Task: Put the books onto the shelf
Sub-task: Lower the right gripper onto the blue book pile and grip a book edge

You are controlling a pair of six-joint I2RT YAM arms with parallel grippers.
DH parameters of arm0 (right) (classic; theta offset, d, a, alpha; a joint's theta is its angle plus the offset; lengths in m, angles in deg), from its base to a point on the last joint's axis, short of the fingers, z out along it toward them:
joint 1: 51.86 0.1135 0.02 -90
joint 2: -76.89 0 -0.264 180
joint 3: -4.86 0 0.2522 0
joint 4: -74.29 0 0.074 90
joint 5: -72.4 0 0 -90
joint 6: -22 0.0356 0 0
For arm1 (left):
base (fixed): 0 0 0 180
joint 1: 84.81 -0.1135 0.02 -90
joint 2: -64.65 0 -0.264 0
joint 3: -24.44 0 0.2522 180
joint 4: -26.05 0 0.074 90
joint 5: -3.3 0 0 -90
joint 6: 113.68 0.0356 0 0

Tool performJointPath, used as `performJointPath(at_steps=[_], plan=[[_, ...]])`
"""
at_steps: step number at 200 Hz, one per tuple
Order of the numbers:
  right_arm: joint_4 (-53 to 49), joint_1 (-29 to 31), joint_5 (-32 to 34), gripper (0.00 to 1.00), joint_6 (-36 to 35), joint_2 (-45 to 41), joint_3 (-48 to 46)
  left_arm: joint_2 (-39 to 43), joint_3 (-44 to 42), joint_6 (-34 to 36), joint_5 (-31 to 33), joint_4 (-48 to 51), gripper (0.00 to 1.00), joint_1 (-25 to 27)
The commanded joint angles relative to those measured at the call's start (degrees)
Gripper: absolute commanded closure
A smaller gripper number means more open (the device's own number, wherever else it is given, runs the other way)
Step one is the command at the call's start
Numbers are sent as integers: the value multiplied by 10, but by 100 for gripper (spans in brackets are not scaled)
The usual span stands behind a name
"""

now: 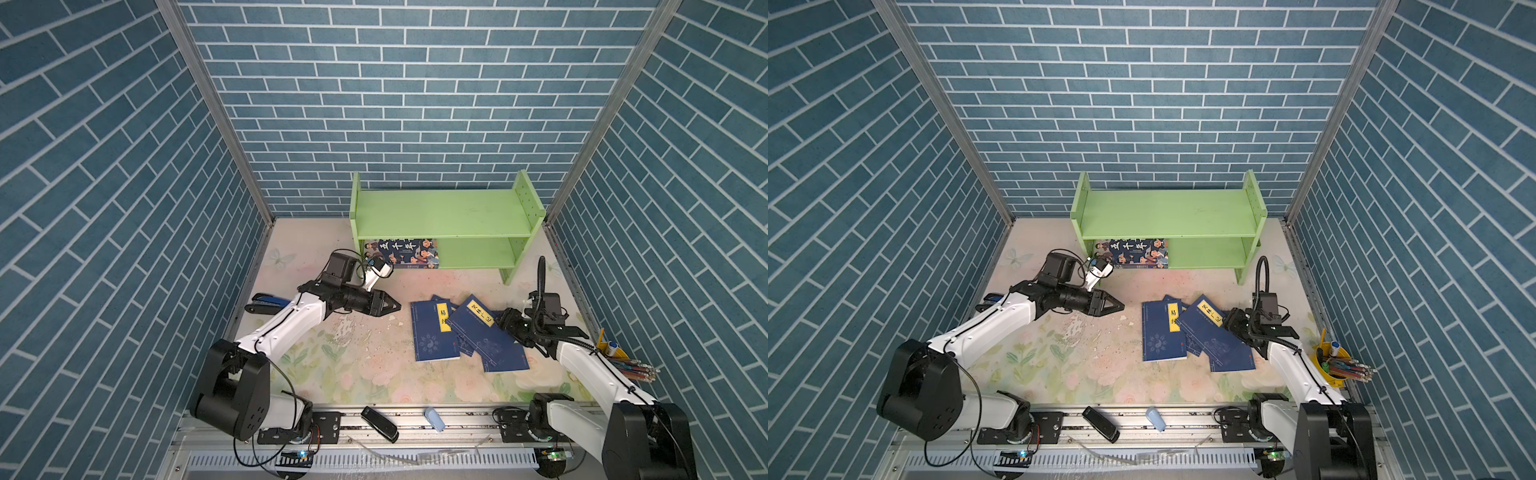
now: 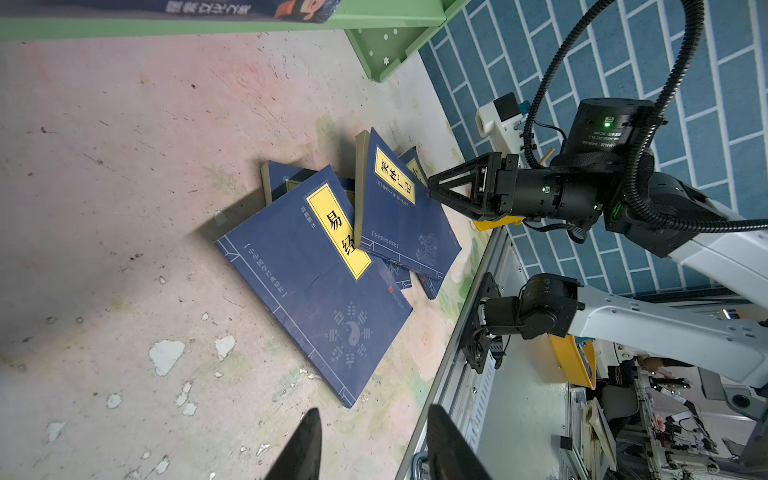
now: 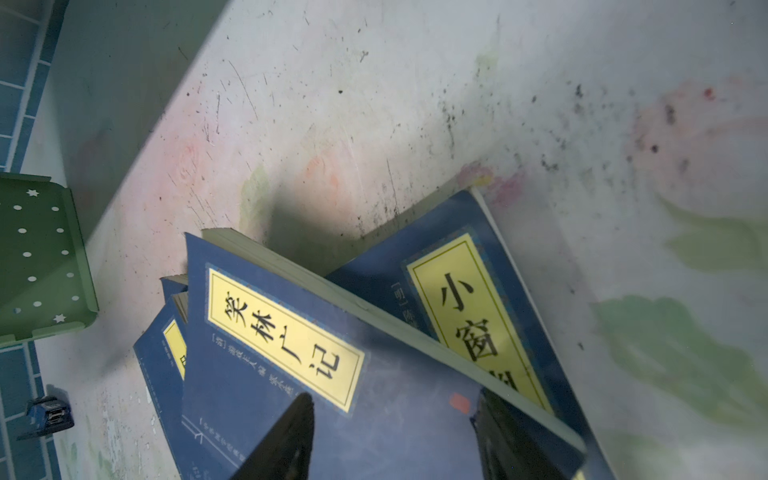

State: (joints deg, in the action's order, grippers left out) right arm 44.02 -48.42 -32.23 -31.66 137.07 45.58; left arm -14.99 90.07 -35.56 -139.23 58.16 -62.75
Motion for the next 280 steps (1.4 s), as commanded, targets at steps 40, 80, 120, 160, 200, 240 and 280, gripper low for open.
performJointPath(at_steps=[40,80,120,160,200,240,280], plan=[[-4,-7,44,37,-30,6,19,-3,-26,-18,-10,-44,55,6],[12,-8,-13,38,-43,52,24,0,-37,-20,-12,-53,55,7],[-9,-7,-80,41,-47,63,30,-1,-38,-21,-10,-52,55,7],[-34,-4,-155,44,-45,53,21,-12,-30,-23,-9,-52,55,8],[-29,26,-191,45,-21,28,6,-25,-20,-2,-3,-43,55,13],[-32,65,-136,45,3,-5,-5,-48,-35,0,-1,-55,56,36],[-9,65,-60,43,30,-66,-56,-54,-74,-62,19,-131,56,54]])
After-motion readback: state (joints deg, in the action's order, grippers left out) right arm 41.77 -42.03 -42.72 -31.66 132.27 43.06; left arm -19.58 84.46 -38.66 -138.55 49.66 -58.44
